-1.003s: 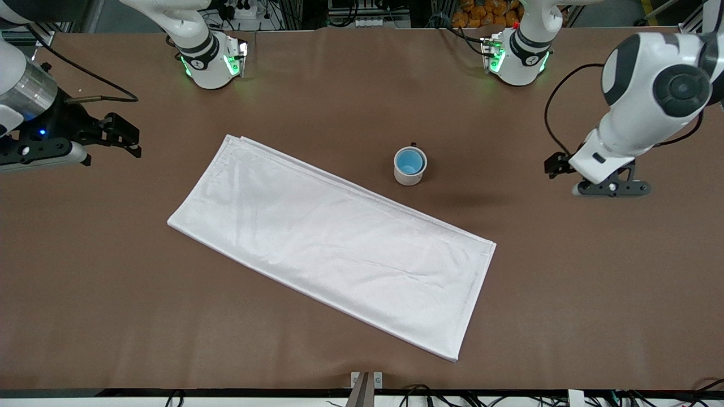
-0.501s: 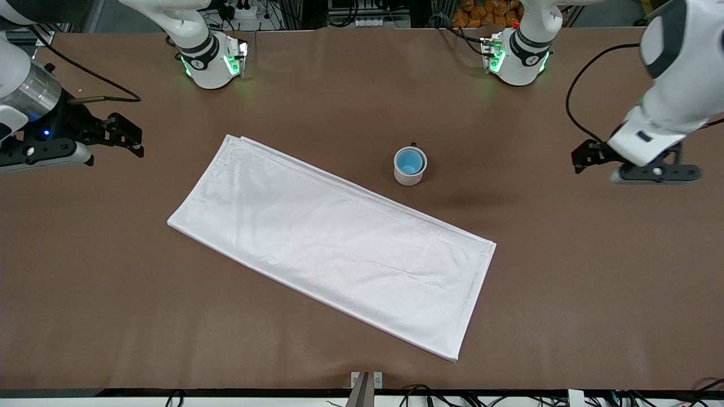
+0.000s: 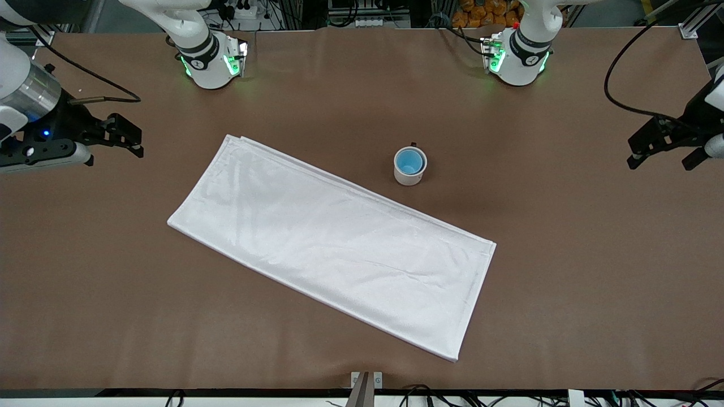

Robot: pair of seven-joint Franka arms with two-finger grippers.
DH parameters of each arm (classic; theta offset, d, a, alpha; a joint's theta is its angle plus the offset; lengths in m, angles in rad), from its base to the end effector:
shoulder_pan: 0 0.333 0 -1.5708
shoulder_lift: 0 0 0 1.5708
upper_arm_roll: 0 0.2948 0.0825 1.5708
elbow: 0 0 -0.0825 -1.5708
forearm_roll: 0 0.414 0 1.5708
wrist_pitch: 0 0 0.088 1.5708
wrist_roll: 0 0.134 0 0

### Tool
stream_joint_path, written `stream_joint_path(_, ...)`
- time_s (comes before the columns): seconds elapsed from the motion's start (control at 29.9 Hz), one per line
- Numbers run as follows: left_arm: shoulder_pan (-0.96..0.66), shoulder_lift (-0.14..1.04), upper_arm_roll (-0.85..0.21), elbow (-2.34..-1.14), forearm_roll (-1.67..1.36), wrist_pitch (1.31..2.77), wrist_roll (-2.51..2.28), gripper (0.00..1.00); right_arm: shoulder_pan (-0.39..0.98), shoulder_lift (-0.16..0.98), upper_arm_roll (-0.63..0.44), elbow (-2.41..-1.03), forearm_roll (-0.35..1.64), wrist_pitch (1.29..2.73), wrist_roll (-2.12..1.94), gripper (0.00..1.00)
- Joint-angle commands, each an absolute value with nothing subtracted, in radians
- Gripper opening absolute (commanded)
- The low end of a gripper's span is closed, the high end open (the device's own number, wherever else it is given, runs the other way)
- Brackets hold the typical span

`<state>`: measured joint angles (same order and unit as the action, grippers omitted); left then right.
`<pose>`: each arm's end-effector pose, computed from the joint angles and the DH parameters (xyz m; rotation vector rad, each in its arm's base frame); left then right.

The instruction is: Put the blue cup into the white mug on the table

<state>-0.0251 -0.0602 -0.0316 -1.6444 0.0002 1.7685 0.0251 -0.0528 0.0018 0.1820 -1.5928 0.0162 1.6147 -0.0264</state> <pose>0.5898 -0.0339 0.5936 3.1248 -0.1281 0.2890 0.5844 0.0780 0.5681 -3.1145 -0.2419 -0.0301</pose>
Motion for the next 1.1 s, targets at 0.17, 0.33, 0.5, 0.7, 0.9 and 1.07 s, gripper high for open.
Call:
stream_joint_path(0.17, -0.023, -0.037, -0.031, -1.563, -0.026, 1.617, 0.152, 1.00, -0.044, -0.021, 0.160, -1.620, 0.023, 1.629, -0.040, 1.00)
stream_joint_path(0.33, -0.025, -0.038, -0.031, -1.565, -0.026, 1.617, 0.152, 1.00, -0.035, -0.021, 0.155, -1.620, 0.023, 1.628, -0.037, 1.00)
stream_joint_path(0.5, -0.026, -0.037, -0.031, -1.565, -0.026, 1.617, 0.152, 1.00, -0.026, -0.021, 0.144, -1.620, 0.023, 1.629, -0.034, 1.00)
stream_joint_path(0.7, -0.026, -0.037, -0.031, -1.565, -0.026, 1.617, 0.152, 1.00, -0.003, -0.020, 0.124, -1.620, 0.021, 1.629, -0.034, 1.00)
stream_joint_path(0.9, -0.026, -0.037, -0.031, -1.565, -0.026, 1.617, 0.152, 1.00, -0.003, -0.018, 0.124, -1.620, 0.021, 1.631, -0.034, 1.00)
stream_joint_path(1.07, -0.026, -0.035, -0.031, -1.565, -0.026, 1.617, 0.152, 1.00, -0.003, -0.018, 0.124, -1.621, 0.021, 1.631, -0.034, 1.00)
